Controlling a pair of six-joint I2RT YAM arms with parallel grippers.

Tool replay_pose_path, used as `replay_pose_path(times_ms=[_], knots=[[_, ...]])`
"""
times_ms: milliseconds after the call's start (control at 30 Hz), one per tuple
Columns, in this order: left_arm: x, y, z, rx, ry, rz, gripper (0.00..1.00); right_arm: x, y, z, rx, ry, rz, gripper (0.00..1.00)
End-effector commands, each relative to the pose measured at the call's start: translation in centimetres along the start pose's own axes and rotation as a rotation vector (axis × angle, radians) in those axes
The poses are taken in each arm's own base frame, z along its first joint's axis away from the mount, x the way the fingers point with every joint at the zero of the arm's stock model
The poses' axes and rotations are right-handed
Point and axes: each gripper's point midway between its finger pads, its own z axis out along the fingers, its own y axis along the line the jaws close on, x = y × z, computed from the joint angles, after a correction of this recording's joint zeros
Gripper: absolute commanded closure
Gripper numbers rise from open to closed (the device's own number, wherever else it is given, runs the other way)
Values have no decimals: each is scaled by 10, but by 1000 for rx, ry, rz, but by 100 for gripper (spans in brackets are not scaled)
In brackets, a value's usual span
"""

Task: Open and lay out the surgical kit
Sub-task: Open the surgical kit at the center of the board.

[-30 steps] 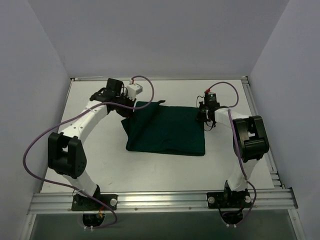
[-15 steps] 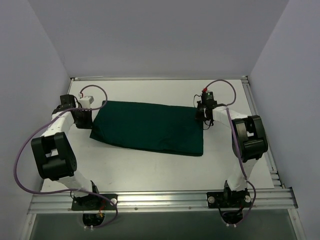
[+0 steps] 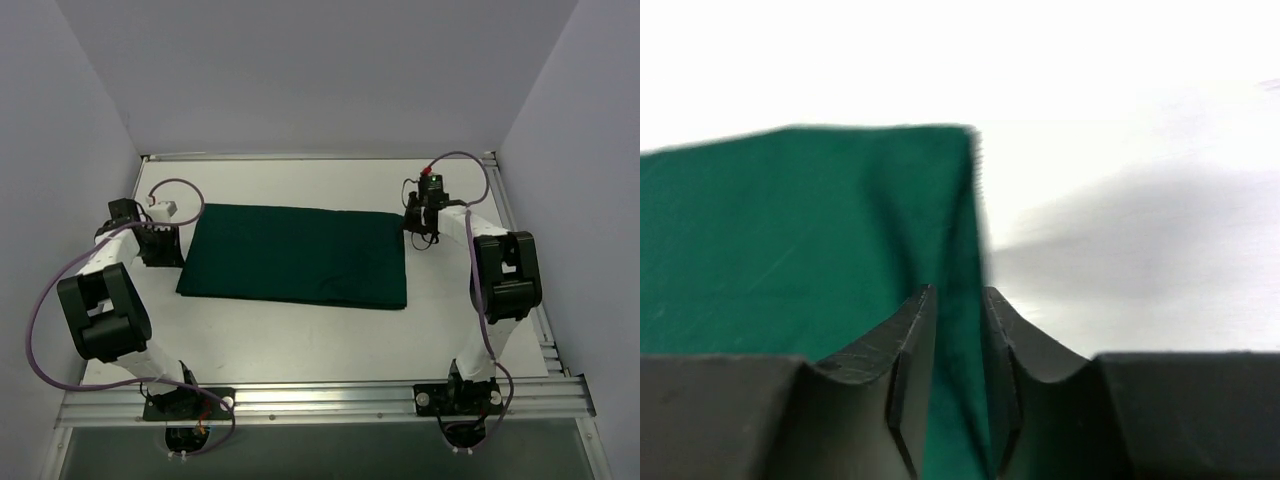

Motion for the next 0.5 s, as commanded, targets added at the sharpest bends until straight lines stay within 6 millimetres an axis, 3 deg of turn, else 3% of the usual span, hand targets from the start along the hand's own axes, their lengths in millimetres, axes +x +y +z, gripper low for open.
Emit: replay_pose_path(times_ms=[0, 67, 167, 333, 467], knots=[[-6, 11, -1, -24, -23, 20, 51, -36, -17, -18, 16, -64, 34, 81], [-5, 9, -1, -12, -17, 20, 41, -36, -18, -9, 17, -49, 27, 85], [-4, 9, -3, -14, -13, 17, 40, -33, -15, 4, 2, -18, 25, 94], [-7, -6, -16, 45, -40, 53, 39, -31, -1, 13, -60, -4, 19, 93], [1, -8, -10, 58, -15, 55, 34, -20, 9, 24, -105, 36, 26, 90]])
